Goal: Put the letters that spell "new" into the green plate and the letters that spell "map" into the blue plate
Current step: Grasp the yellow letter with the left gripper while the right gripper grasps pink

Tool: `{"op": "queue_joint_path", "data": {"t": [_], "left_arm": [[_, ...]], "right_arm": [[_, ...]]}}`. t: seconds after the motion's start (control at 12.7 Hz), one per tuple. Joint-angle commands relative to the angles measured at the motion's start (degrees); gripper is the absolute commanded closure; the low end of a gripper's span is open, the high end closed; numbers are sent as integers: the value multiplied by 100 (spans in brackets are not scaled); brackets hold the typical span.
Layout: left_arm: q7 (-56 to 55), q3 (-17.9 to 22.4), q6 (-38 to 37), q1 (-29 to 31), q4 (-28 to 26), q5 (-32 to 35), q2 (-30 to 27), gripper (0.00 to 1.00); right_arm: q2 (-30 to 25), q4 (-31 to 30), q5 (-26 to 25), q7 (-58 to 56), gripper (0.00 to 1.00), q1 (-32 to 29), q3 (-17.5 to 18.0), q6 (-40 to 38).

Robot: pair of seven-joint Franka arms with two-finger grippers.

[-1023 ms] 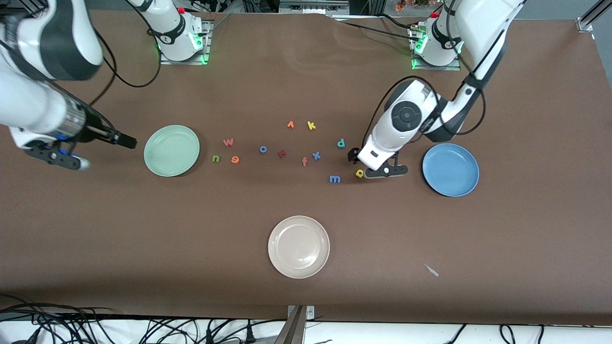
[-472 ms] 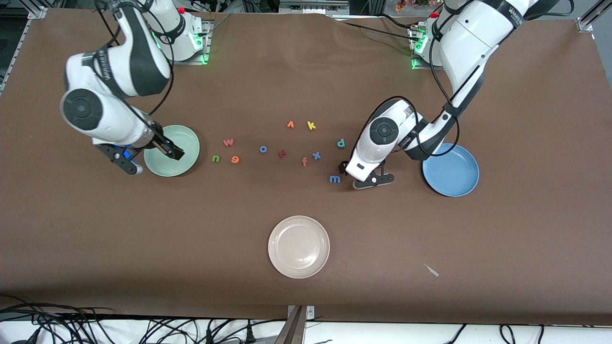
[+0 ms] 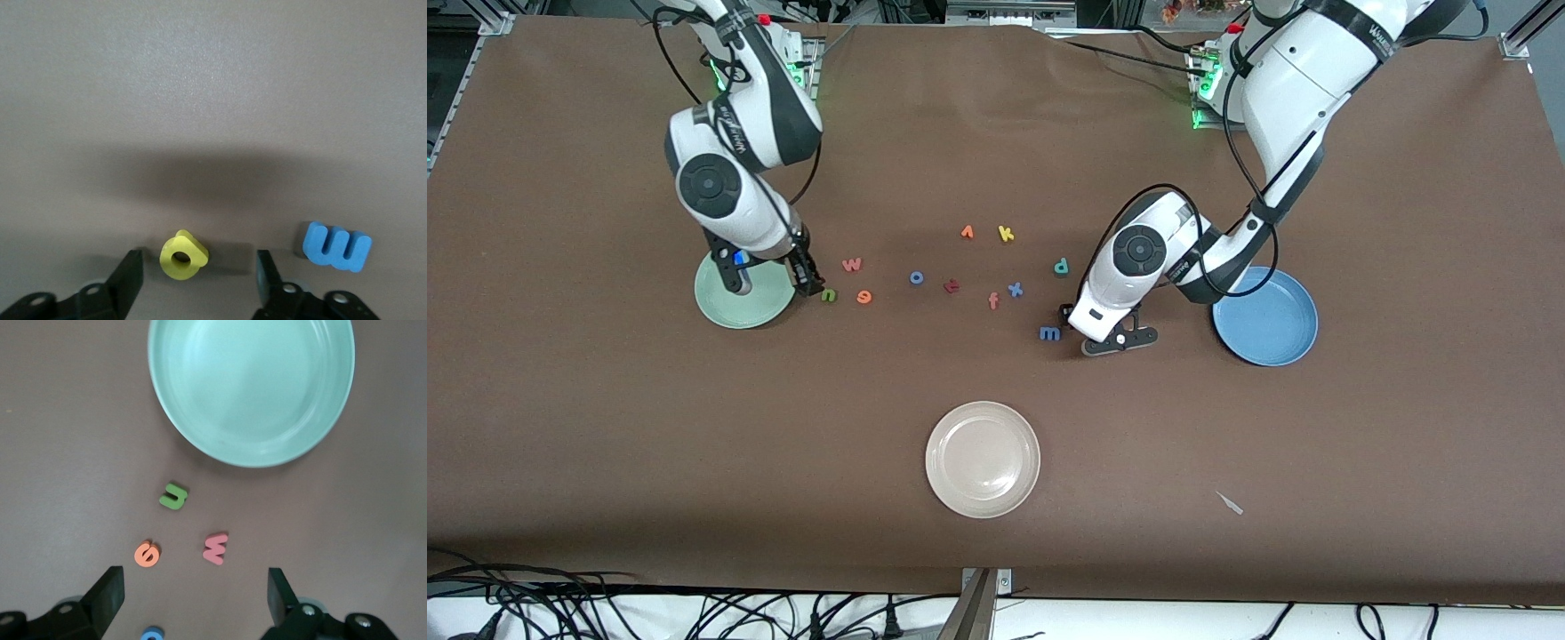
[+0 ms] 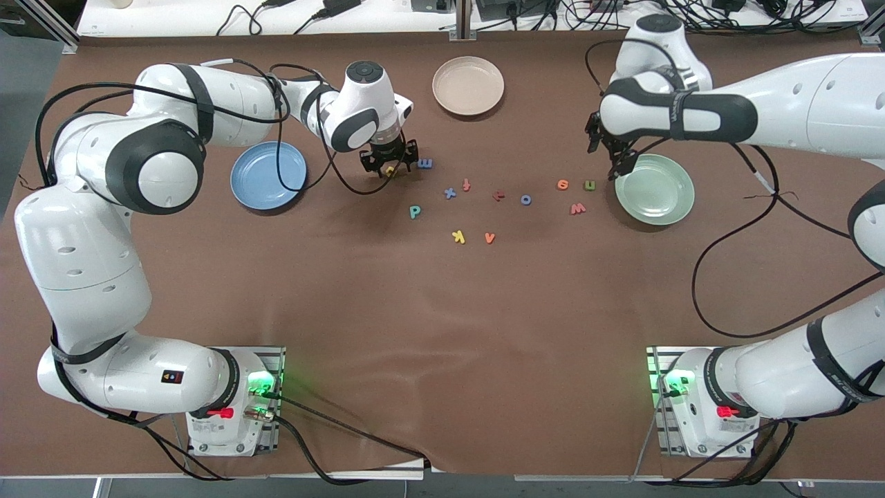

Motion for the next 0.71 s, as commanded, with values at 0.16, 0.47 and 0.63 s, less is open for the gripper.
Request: {"op": "queue_joint_path", "data": {"t": [0.16,0.47,0.63], "left_arm": [[-128,0,-163,-44,84,257,46,36],[-102,9,-163,-35,67,266,55,51],[-93,9,-163,-35,58,266,55,59]], "right_arm": [[-156,-841,-99,1027,5,-18,229,1208],[-16,-1420,-91,1106,8,149,229,2191],[133,-1676,-91,1177,8,149,229,2763]]}}
